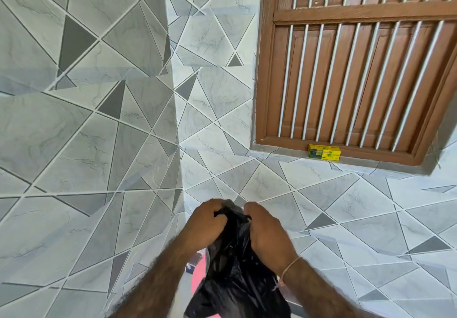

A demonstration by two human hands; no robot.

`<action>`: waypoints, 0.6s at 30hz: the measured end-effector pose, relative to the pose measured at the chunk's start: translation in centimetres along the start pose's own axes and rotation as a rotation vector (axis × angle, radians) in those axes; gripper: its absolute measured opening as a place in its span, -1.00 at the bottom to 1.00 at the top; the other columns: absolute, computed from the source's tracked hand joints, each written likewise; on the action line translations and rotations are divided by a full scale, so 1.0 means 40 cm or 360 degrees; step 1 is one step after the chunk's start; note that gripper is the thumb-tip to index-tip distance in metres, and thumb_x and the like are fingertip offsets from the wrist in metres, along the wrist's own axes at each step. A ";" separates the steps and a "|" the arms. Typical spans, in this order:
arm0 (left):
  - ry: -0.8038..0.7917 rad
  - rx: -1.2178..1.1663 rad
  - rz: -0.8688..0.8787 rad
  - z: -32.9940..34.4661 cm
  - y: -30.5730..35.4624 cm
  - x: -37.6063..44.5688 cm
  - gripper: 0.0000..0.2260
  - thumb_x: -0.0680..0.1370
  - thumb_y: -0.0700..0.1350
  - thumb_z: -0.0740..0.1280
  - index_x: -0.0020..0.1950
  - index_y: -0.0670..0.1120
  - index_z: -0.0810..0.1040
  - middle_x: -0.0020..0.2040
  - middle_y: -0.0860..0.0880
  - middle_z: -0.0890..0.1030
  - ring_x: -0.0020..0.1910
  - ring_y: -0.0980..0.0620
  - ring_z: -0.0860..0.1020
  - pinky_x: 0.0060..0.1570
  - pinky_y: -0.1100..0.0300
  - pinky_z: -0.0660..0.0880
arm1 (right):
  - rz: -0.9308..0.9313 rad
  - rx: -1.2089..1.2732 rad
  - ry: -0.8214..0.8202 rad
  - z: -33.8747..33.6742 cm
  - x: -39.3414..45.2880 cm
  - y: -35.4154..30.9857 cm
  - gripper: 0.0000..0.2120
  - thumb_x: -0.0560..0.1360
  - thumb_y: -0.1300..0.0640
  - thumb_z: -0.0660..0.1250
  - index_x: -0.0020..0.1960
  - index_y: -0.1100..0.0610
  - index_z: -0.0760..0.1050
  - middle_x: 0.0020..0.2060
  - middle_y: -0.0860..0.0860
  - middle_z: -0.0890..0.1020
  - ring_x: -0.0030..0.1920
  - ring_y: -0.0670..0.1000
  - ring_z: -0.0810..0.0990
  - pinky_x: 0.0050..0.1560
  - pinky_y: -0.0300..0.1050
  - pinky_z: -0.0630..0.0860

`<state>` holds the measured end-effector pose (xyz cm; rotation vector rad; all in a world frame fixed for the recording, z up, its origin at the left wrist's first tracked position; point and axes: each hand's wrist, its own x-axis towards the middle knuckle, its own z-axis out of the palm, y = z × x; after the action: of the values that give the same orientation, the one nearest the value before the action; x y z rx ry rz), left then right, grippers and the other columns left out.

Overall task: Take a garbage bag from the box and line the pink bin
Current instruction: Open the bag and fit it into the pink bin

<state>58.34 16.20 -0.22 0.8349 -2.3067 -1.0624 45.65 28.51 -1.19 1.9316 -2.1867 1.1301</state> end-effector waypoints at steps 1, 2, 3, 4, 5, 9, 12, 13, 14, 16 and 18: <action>0.0080 0.0149 -0.0043 0.004 -0.013 0.003 -0.78 0.47 -0.02 0.23 -0.05 0.29 0.59 -0.05 0.26 0.61 -0.03 0.23 0.57 0.00 0.31 0.49 | -0.0077 -0.0087 -0.0130 -0.004 0.000 0.002 -0.81 0.39 -0.17 -0.10 -0.11 -0.15 0.20 -0.19 -0.02 0.47 -0.22 0.09 0.44 -0.22 -0.01 0.39; 0.0209 0.0359 -0.0089 0.009 -0.023 0.004 -0.81 0.44 0.06 0.24 -0.02 0.22 0.59 -0.04 0.21 0.63 -0.03 0.13 0.59 0.01 0.21 0.54 | -0.0163 -0.0231 -0.0273 -0.005 0.004 0.003 -0.77 0.40 -0.16 -0.11 -0.07 -0.12 0.23 -0.13 0.06 0.48 -0.18 0.16 0.48 -0.26 -0.02 0.35; 0.0361 0.0560 -0.0109 0.015 -0.035 0.005 -0.80 0.42 0.07 0.27 0.00 0.13 0.59 -0.04 0.14 0.64 -0.04 0.05 0.60 0.01 0.12 0.56 | -0.0208 -0.0423 -0.0415 -0.003 0.010 0.003 -0.76 0.42 -0.11 -0.09 -0.05 -0.07 0.27 -0.08 0.12 0.47 -0.14 0.20 0.51 -0.31 -0.03 0.28; 0.0491 0.0724 -0.0106 0.020 -0.046 0.004 -0.82 0.43 0.01 0.30 -0.01 0.07 0.59 -0.04 0.07 0.64 -0.06 -0.02 0.60 -0.01 0.07 0.57 | -0.0217 -0.0609 -0.0517 -0.001 0.016 0.007 -0.79 0.47 -0.04 -0.03 -0.05 -0.01 0.33 -0.04 0.15 0.45 -0.11 0.23 0.53 -0.33 -0.03 0.23; 0.0569 0.0858 -0.0094 0.025 -0.060 0.004 -0.85 0.45 -0.07 0.32 -0.01 0.02 0.58 -0.04 0.02 0.63 -0.07 -0.06 0.61 -0.03 0.04 0.58 | -0.0189 -0.0753 -0.0560 0.003 0.023 0.014 -0.80 0.51 0.03 0.04 -0.03 0.06 0.41 0.00 0.17 0.45 -0.08 0.26 0.54 -0.31 -0.02 0.24; 0.0413 0.1361 -0.0041 0.032 -0.131 -0.011 -0.79 0.51 -0.18 0.27 0.09 0.02 0.57 0.02 -0.02 0.58 -0.01 -0.08 0.56 -0.02 0.02 0.56 | 0.0134 -0.1023 -0.0511 -0.010 0.048 0.058 -0.76 0.54 0.21 0.12 0.08 0.22 0.52 0.14 0.17 0.47 0.01 0.29 0.60 -0.17 0.04 0.39; 0.0383 0.1483 -0.0164 0.027 -0.178 -0.034 -0.82 0.54 -0.15 0.23 0.11 0.00 0.53 0.06 -0.03 0.56 0.02 -0.09 0.54 -0.03 0.04 0.52 | 0.0341 -0.0960 -0.0390 -0.038 0.040 0.099 -0.76 0.51 0.13 0.15 0.04 0.19 0.52 0.08 0.15 0.52 0.03 0.25 0.61 -0.06 0.04 0.50; 0.0384 0.1463 -0.0235 0.020 -0.193 -0.043 -0.84 0.55 -0.12 0.25 0.11 0.00 0.53 0.07 -0.03 0.57 0.03 -0.07 0.54 0.00 0.05 0.54 | 0.0419 -0.0919 -0.0338 -0.048 0.033 0.115 -0.73 0.50 0.06 0.15 0.02 0.18 0.53 0.04 0.15 0.54 0.03 0.24 0.61 -0.05 0.02 0.50; 0.0380 0.1431 -0.0308 0.011 -0.208 -0.050 -0.84 0.56 -0.10 0.26 0.12 0.00 0.53 0.08 -0.02 0.58 0.04 -0.06 0.55 0.02 0.05 0.55 | 0.0498 -0.0889 -0.0292 -0.056 0.025 0.129 -0.70 0.49 -0.01 0.15 0.01 0.16 0.54 0.01 0.14 0.55 0.03 0.22 0.62 -0.04 -0.01 0.50; 0.0365 0.1397 -0.0399 -0.004 -0.234 -0.061 -0.84 0.56 -0.09 0.25 0.12 0.00 0.53 0.08 0.00 0.59 0.06 -0.03 0.55 0.04 0.09 0.56 | 0.0571 -0.0934 -0.0282 -0.068 0.010 0.158 -0.67 0.51 -0.08 0.19 0.04 0.13 0.55 0.01 0.12 0.56 0.03 0.19 0.63 -0.03 -0.02 0.52; 0.0384 0.1352 -0.0449 -0.005 -0.242 -0.067 -0.84 0.55 -0.12 0.24 0.10 0.00 0.53 0.07 0.00 0.59 0.08 -0.03 0.53 0.03 0.10 0.54 | 0.0558 -0.1077 -0.0381 -0.066 -0.004 0.178 -0.77 0.55 0.07 0.21 0.11 0.13 0.53 0.09 0.11 0.53 0.05 0.19 0.63 0.01 0.00 0.53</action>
<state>63.57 12.94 -8.17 1.5298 -2.4455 0.0057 38.37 29.82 -2.84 1.4763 -2.6203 0.0951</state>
